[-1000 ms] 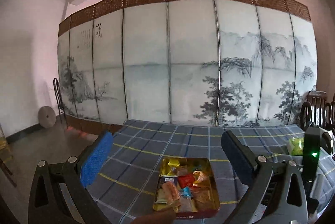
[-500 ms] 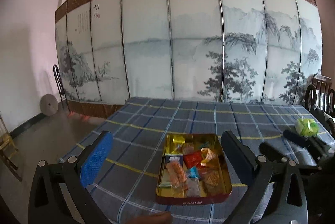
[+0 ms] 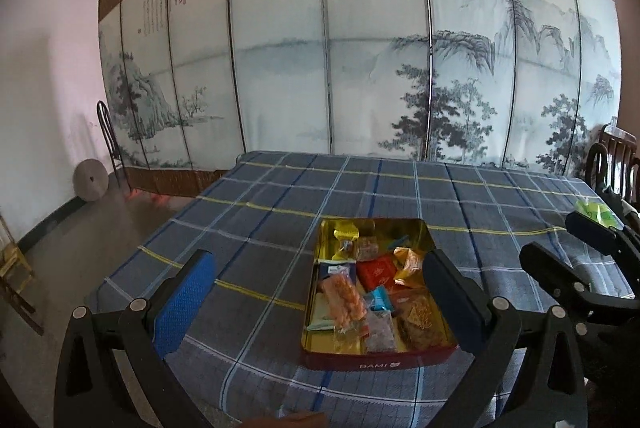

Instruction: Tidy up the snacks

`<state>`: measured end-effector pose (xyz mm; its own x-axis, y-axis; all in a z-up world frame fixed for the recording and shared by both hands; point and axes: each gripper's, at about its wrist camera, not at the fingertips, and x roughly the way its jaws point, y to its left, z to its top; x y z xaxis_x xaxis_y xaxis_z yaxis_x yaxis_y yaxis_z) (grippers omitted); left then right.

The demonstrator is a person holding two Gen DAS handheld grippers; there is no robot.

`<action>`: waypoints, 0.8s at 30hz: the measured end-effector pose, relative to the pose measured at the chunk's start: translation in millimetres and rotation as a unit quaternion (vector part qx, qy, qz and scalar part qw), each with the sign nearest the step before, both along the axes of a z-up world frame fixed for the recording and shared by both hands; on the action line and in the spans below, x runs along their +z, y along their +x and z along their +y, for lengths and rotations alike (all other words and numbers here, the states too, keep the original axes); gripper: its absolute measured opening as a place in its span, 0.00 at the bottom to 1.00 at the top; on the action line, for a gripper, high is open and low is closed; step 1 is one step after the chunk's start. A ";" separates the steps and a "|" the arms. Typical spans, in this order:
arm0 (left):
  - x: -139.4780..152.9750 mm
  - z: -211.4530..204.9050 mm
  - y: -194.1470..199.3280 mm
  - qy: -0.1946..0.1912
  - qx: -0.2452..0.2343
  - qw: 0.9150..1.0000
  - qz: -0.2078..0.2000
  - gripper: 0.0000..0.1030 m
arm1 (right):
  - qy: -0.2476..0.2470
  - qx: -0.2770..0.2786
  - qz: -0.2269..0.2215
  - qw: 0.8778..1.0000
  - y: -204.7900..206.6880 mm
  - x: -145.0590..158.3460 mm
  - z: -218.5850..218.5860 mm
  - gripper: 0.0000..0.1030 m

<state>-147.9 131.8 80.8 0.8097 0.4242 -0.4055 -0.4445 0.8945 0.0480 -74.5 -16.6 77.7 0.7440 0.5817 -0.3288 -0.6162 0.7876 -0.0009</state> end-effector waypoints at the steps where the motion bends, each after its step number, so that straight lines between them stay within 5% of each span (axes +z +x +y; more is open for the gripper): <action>1: -0.9 1.1 0.7 -0.002 0.000 1.000 0.002 1.00 | -0.002 0.001 0.003 1.000 0.5 -1.0 0.3 0.77; 20: -18.9 6.9 29.6 -0.028 -0.008 0.998 0.051 1.00 | -0.006 -0.001 0.054 0.999 23.9 -22.5 -13.4 0.77; 24: -21.0 3.2 34.7 -0.004 0.009 0.999 0.053 1.00 | -0.005 -0.029 0.083 0.996 51.0 -30.4 -42.6 0.77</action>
